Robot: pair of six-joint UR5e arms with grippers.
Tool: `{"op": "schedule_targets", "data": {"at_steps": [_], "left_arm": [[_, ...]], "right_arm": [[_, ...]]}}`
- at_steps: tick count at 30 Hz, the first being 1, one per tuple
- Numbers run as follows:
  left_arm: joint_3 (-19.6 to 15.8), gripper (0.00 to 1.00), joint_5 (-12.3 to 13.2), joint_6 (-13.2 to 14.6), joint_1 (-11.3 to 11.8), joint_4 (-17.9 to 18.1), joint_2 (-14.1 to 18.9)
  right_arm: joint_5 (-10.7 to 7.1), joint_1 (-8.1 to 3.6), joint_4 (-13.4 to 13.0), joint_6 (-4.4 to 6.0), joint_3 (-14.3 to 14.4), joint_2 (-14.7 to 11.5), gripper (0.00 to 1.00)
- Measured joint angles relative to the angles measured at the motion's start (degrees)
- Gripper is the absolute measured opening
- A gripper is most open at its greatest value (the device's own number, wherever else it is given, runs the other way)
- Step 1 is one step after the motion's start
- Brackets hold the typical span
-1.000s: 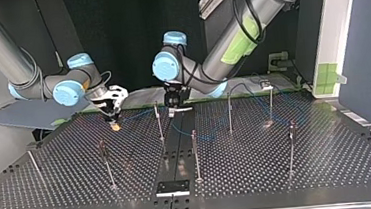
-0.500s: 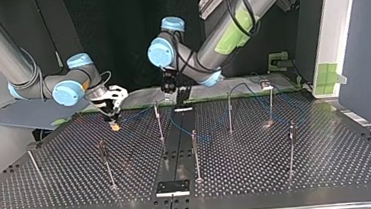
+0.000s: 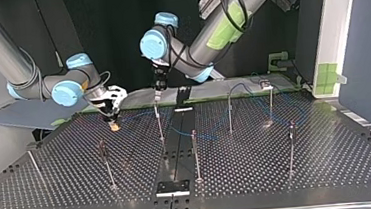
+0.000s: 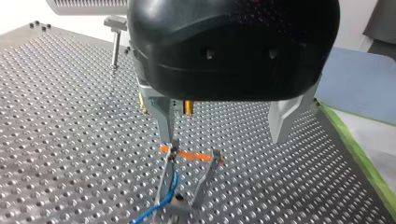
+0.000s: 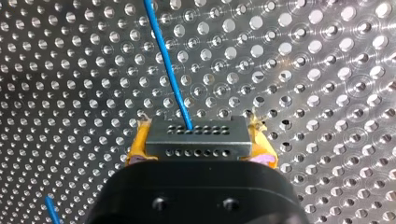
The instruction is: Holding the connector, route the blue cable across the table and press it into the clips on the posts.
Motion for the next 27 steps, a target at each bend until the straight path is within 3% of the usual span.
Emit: {"op": "schedule_targets", "data": {"at_steps": [10,18,27], "left_arm": [[2.36,1.00,-4.46,-3.17,-3.26,2.90,-0.27],[6.46,1.00,-6.59,-4.35,-4.83,1.78,-0.64],[10.83,1.00,-7.42,-6.12,-6.37,-1.91,-4.36]], "right_arm": [[-0.22,-0.45,3.29,-0.33,0.01,-0.28,0.00],[-0.22,-0.83,5.49,-0.30,0.18,-1.56,0.00],[-0.23,-1.29,5.79,0.41,1.56,-3.23,0.00]]}}
